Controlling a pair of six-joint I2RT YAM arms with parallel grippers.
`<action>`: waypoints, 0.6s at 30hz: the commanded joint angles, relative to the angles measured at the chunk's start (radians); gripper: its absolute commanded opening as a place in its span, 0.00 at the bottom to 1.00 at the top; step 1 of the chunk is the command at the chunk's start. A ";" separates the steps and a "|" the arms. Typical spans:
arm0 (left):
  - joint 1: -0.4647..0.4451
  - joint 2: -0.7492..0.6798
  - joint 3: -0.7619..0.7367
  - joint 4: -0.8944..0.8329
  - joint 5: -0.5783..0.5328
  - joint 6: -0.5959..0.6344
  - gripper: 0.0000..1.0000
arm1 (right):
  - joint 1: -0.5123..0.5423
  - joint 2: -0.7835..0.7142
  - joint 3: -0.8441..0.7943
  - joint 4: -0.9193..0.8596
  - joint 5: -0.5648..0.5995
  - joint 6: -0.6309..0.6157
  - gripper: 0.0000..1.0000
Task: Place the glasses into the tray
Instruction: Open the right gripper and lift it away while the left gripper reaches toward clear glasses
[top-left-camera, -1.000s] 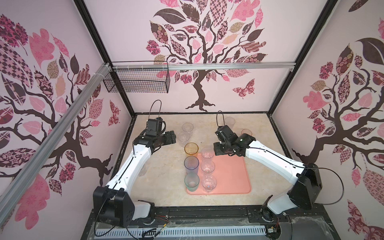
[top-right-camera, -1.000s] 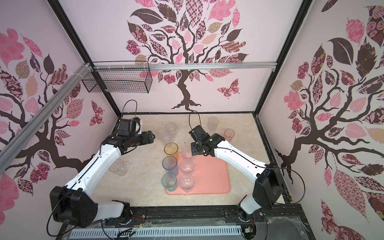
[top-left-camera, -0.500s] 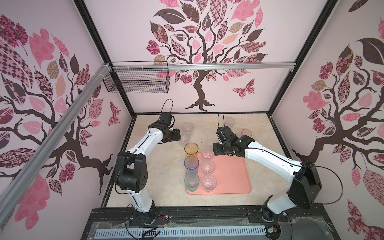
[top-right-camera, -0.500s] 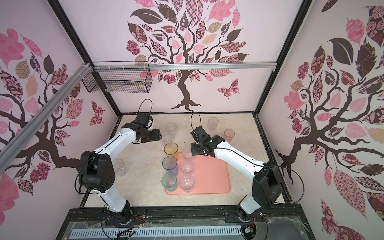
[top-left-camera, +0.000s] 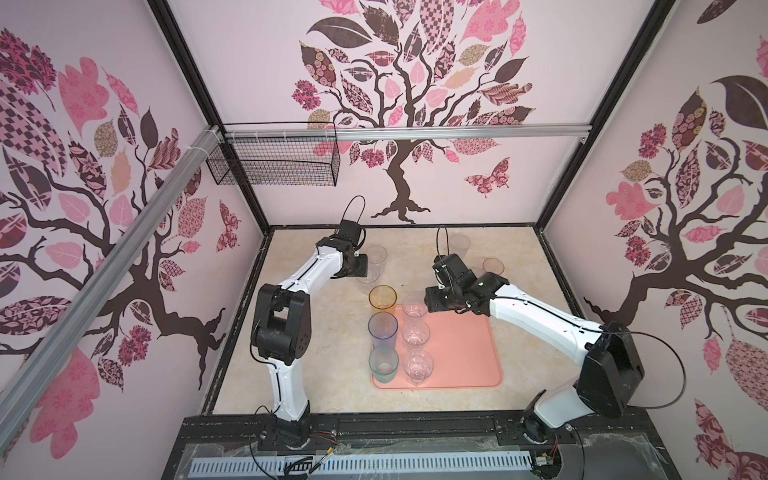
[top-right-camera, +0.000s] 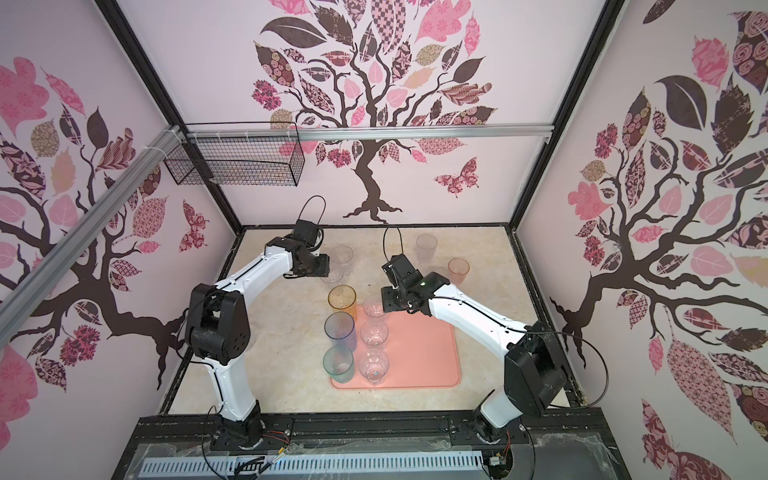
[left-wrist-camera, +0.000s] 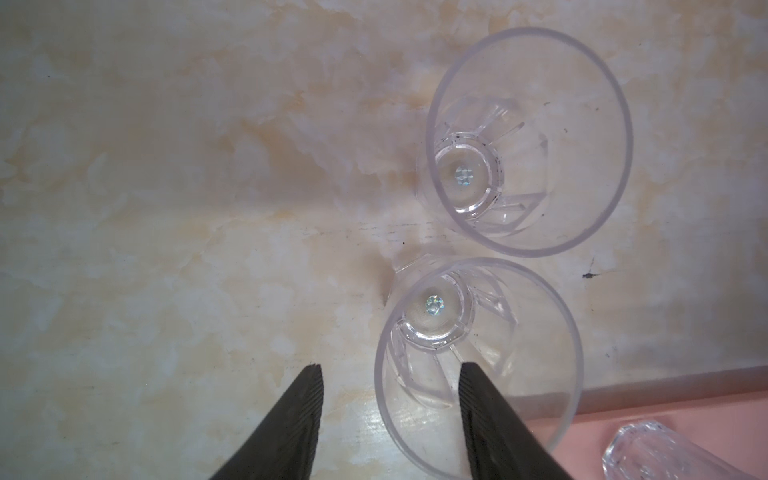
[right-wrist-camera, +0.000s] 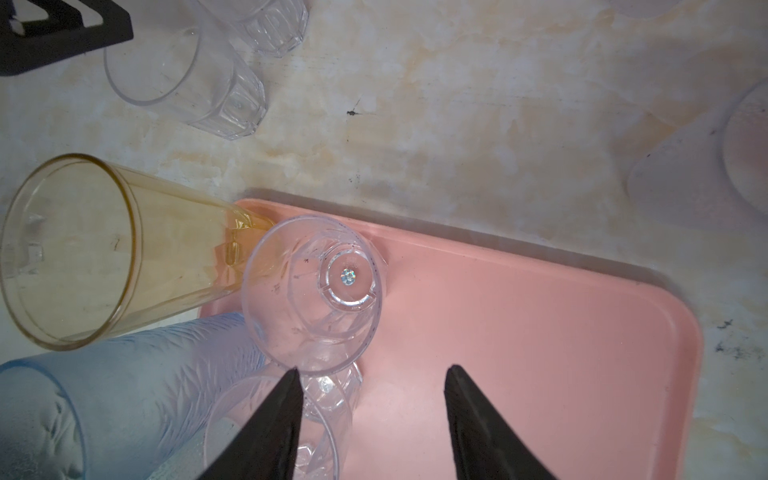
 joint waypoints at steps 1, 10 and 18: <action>-0.004 0.032 0.059 -0.016 -0.059 0.040 0.52 | -0.010 -0.035 -0.026 0.007 -0.002 -0.008 0.58; -0.006 0.083 0.087 -0.012 -0.072 0.056 0.29 | -0.027 -0.047 -0.036 0.006 -0.005 -0.014 0.58; -0.006 0.079 0.088 -0.045 -0.080 0.067 0.04 | -0.033 -0.050 -0.045 0.007 -0.008 -0.013 0.58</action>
